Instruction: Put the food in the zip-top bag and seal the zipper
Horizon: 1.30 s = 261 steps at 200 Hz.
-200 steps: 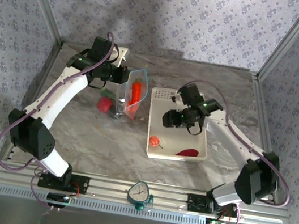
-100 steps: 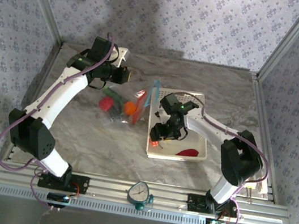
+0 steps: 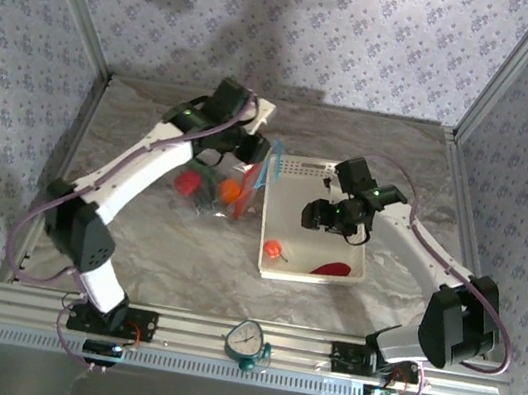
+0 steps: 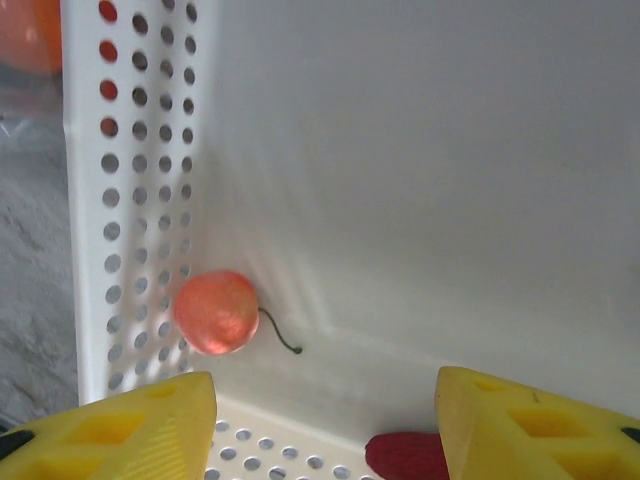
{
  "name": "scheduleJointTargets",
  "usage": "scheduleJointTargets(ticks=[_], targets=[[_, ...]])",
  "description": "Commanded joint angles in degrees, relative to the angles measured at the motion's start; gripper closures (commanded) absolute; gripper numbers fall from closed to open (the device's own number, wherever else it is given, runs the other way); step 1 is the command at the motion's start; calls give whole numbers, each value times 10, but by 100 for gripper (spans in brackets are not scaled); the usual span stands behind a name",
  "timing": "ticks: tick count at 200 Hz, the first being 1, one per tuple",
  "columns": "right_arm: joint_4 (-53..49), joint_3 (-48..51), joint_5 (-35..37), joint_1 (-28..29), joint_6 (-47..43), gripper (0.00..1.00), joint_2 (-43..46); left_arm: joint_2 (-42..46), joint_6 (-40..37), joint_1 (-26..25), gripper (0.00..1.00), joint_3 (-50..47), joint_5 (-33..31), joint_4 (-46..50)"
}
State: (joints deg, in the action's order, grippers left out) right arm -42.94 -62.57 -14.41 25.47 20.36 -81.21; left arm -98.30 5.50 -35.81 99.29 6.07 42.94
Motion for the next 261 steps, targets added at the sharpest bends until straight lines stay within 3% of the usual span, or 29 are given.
scheduleJointTargets(ticks=[1, 27, 67, 159, 199, 220, 261], targets=[[5, 16, -4, -8, 8, 39, 7, -62, -40, -20, 66, 89, -59, 56], [16, 20, -9, -14, 6, 39, 13, -144, -45, -29, 63, 190, -75, 118], [23, 32, -17, -30, 1, 39, 32, -249, -48, -38, 64, 313, -156, 211], [38, 63, -41, -63, -4, 39, 61, -334, -60, -41, 64, 373, -212, 241], [41, 67, -44, -67, -4, 39, 63, -354, -67, -41, 79, 378, -235, 248], [41, 67, -49, -66, -4, 41, 64, -360, -73, -39, 100, 384, -243, 253], [32, 63, -61, -37, -13, 52, 51, -300, -57, -28, 100, 360, -254, 259]])
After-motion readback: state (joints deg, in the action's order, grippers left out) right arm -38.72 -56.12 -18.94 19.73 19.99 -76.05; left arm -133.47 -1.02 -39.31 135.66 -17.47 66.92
